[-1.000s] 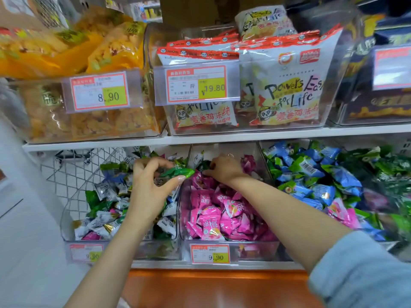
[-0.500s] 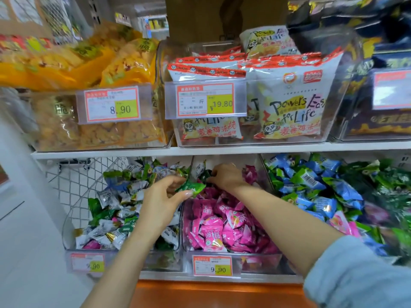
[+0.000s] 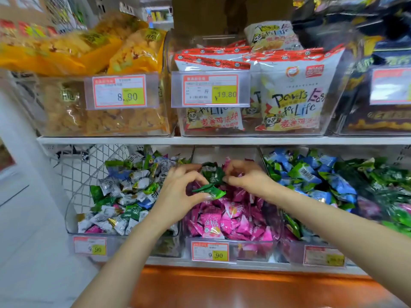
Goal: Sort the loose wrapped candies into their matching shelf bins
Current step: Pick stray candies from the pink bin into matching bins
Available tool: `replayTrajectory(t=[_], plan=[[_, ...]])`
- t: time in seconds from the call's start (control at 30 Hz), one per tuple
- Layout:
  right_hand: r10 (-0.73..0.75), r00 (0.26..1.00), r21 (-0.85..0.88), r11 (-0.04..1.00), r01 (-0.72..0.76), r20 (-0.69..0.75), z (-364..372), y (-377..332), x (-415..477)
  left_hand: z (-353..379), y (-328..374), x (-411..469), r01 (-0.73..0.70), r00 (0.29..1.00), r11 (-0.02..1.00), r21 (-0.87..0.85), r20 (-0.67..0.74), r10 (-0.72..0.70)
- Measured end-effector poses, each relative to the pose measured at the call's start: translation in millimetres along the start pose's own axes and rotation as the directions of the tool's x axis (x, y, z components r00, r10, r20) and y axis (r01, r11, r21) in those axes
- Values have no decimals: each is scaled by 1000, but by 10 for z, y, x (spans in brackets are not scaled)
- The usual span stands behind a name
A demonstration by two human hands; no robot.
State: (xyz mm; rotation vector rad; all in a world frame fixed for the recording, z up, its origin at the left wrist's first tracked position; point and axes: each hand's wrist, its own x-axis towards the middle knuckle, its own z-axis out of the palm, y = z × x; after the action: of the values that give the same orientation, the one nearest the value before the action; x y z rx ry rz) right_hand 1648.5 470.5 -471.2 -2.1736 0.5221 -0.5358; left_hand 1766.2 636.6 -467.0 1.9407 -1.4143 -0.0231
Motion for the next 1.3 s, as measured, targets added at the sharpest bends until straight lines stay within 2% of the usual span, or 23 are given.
replayTrajectory(t=[0.1,0.2,0.3,0.37,0.43,0.53,0.63,0.7,0.77,0.87,1.0,1.07,1.1,1.13,1.2,1.23,1.3], plan=[[-6,999,126,992,0,48,-88,-57,-265,47,103,-9,-1,998,996,-93,59,6],[19,999,258,966,-25,27,-162,-44,-459,98,220,-22,10,994,968,-250,106,18],[32,990,358,930,-80,137,-233,-50,-601,178,296,-9,16,994,954,-301,109,17],[26,985,244,967,-68,170,-253,-65,-668,234,340,15,63,993,930,-362,120,-20],[15,995,155,988,-30,99,-267,-88,-699,299,400,32,128,988,898,-420,130,-80],[-13,1000,145,989,9,24,-318,-66,-698,384,492,55,198,979,856,-478,132,-152],[-5,1000,129,992,7,-17,-445,-22,-738,410,548,86,208,977,775,-597,160,-138],[12,997,83,997,-6,-82,-553,19,-763,417,556,106,208,978,732,-649,151,-144],[42,977,10,999,-40,-209,-706,78,-797,436,531,125,216,976,764,-608,123,-177],[70,892,-58,993,-107,-447,-1046,300,-864,449,453,148,235,970,831,-504,66,-234],[146,662,-49,963,-266,-735,-1473,684,-1037,438,385,138,251,964,858,-449,38,-262],[173,552,-40,935,-352,-815,-1668,867,-1135,448,375,126,250,965,873,-419,38,-259],[196,533,-59,904,-423,-823,-1766,963,-1175,454,371,122,255,964,875,-411,39,-263],[243,548,-84,860,-504,-801,-1841,1043,-1201,462,366,119,262,962,875,-407,42,-269],[365,651,-167,777,-606,-666,-1905,1117,-1227,465,356,114,271,960,874,-404,46,-277],[394,697,-216,758,-615,-599,-1894,1124,-1230,460,349,109,272,960,876,-398,42,-279],[384,724,-265,749,-607,-573,-1864,1088,-1207,444,332,106,272,959,880,-389,35,-281]])
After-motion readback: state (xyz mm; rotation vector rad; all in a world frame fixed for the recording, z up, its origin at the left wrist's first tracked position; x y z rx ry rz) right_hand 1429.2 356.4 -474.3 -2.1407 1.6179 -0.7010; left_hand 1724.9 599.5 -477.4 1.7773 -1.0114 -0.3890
